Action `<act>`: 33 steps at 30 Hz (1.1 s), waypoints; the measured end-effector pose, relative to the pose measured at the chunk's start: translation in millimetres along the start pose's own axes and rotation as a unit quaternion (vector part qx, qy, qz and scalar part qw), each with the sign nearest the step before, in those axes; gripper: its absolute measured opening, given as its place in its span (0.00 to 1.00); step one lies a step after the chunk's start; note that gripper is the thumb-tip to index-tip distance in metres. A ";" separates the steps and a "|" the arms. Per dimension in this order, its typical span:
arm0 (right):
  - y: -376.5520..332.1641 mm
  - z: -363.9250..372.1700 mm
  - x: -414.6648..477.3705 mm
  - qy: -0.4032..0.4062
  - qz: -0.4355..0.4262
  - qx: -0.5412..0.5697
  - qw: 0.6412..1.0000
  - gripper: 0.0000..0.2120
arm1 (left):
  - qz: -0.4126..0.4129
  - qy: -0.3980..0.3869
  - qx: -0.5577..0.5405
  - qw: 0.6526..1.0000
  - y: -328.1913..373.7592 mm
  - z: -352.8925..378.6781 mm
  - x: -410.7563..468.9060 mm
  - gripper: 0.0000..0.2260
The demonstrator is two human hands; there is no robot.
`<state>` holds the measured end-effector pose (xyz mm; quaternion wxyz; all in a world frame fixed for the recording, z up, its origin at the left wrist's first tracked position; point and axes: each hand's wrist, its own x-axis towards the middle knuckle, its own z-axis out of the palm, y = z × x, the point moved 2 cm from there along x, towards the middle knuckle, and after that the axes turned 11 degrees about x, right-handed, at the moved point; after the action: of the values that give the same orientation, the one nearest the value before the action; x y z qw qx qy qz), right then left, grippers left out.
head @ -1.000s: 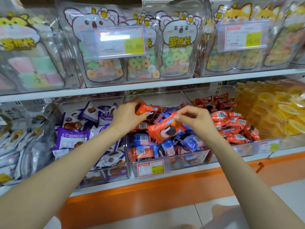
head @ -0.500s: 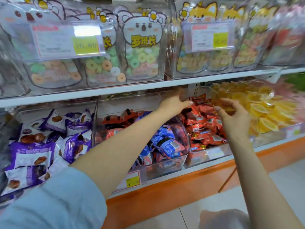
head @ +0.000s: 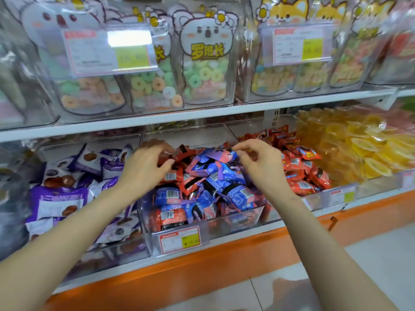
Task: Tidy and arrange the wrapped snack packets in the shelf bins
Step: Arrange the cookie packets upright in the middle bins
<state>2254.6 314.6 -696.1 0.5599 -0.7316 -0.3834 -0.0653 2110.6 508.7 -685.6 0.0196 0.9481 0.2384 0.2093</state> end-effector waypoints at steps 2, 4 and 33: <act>-5.9 19.4 -2.3 -0.047 -0.004 0.005 0.999 0.06 | -0.019 0.003 0.004 1.000 -16.5 -5.0 -3.7 0.10; -9.9 35.4 -3.6 -0.081 -0.002 0.004 0.997 0.06 | -0.026 0.000 0.010 1.000 -28.4 -6.6 -5.8 0.10; -1.1 48.7 0.7 -0.150 0.091 0.066 0.982 0.16 | 0.068 -0.192 -0.059 0.977 -4.1 13.3 42.4 0.15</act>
<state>2238.2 357.3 -712.7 0.5469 -0.7263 -0.3982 0.1217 2148.0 532.7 -681.9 0.1061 0.9818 0.1526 0.0381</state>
